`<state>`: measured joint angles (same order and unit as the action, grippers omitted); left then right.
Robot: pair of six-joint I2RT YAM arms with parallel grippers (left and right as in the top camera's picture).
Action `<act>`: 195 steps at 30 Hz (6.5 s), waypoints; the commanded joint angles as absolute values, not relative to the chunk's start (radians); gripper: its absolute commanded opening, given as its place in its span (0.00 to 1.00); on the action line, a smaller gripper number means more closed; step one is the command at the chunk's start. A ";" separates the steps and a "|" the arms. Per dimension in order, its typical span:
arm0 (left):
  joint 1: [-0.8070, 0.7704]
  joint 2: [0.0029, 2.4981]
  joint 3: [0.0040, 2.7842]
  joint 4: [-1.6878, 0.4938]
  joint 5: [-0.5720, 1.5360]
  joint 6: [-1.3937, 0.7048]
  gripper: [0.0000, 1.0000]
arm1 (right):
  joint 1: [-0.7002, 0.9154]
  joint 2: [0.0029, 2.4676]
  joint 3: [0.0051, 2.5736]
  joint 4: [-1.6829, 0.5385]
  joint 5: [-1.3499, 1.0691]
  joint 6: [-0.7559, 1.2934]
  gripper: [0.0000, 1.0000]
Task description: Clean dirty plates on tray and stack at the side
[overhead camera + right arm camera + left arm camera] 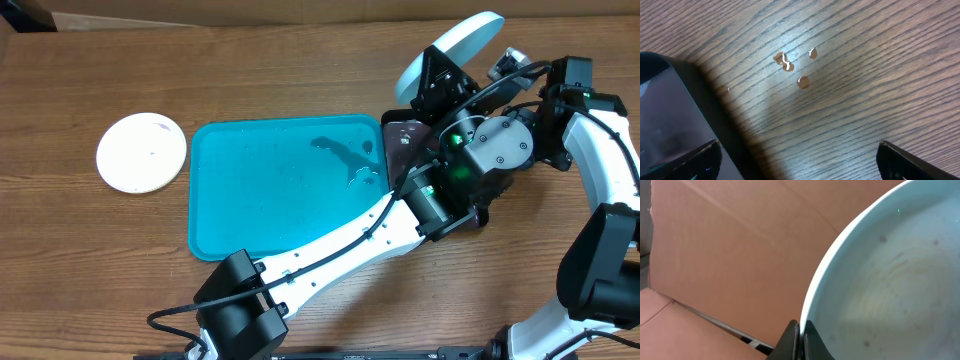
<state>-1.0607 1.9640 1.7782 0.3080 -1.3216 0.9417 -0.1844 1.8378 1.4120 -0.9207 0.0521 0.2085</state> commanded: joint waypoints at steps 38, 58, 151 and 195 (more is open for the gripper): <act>-0.699 1.965 1.816 -0.717 -0.440 -0.278 0.04 | -0.189 1.830 1.426 -0.918 0.051 0.208 1.00; 0.298 1.965 1.815 -1.075 0.131 -0.450 0.04 | -0.189 1.830 1.426 -0.918 0.051 0.208 1.00; 0.128 2.113 1.816 -1.010 0.434 -0.082 1.00 | 0.126 1.023 1.426 -0.925 0.163 0.121 1.00; 0.128 2.113 1.816 -1.010 0.434 -0.082 1.00 | 0.103 0.003 0.034 0.256 -0.073 0.104 1.00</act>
